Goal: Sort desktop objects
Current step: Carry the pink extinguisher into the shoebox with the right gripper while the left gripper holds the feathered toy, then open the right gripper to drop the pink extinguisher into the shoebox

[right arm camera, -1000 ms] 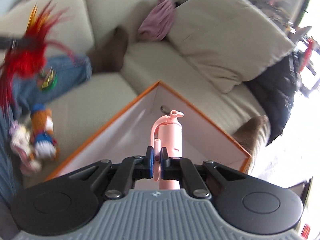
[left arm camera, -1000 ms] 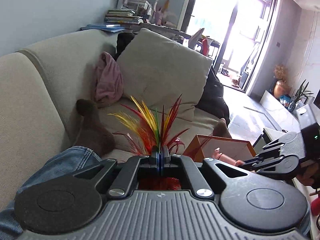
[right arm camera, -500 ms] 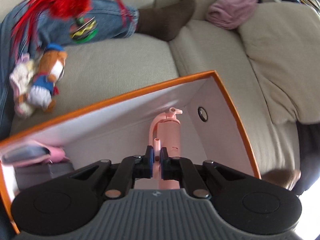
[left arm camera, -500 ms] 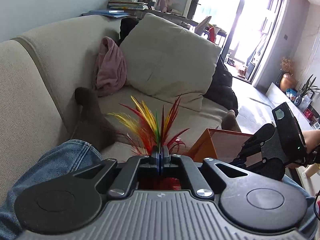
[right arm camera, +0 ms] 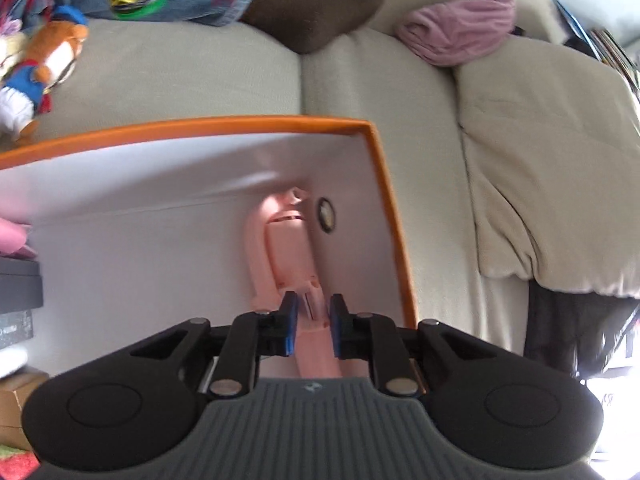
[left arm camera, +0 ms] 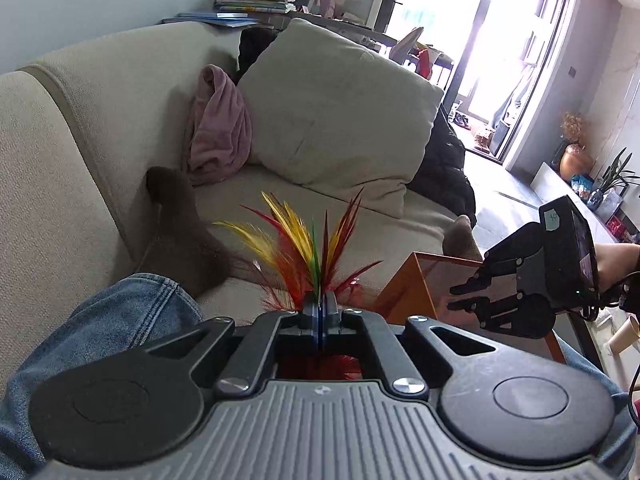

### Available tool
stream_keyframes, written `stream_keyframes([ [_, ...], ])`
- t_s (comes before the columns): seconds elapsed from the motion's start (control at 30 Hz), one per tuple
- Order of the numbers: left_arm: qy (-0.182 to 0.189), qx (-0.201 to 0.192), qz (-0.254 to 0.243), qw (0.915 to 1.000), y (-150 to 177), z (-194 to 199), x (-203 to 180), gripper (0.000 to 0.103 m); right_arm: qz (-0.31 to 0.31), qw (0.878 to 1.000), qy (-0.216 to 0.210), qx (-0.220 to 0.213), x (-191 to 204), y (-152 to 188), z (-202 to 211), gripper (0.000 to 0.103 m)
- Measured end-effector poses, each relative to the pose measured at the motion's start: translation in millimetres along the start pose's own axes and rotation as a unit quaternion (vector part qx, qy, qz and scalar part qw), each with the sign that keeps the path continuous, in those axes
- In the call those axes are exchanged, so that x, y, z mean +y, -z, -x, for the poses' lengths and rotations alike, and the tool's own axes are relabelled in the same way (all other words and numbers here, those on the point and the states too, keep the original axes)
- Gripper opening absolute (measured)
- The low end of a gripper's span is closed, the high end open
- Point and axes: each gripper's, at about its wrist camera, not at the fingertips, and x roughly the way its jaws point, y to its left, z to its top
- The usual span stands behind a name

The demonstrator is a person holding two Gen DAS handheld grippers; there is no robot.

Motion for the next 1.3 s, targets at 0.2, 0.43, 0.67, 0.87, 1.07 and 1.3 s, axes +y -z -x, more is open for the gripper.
stream_keyframes([
  [0.2, 0.003, -0.006, -0.001, 1.0, -1, 6, -3, 0.001, -0.061, 0.998, -0.005, -0.009, -7, 11, 12, 0.011],
  [0.43, 0.015, -0.01, -0.011, 0.9998, -3, 10, -13, 0.001, -0.14, 0.989, -0.024, 0.043, 11, 33, -14, 0.011],
  [0.67, 0.035, -0.014, -0.03, 0.9989, -8, 17, -35, 0.001, -0.246, 0.969, -0.024, -0.003, 5, 33, -25, 0.012],
  [0.87, 0.082, -0.019, -0.06, 0.9946, -11, 22, -67, 0.001, -0.332, 0.942, -0.001, -0.051, 16, 56, 19, 0.012],
  [1.07, 0.154, 0.0, -0.095, 0.9836, -6, 15, -111, 0.001, -0.47, 0.866, 0.069, -0.154, 47, 107, 98, 0.013],
  [1.3, 0.244, 0.088, -0.124, 0.9577, 27, -12, -160, 0.001, -0.558, 0.792, 0.16, -0.19, 102, 150, 134, 0.014],
])
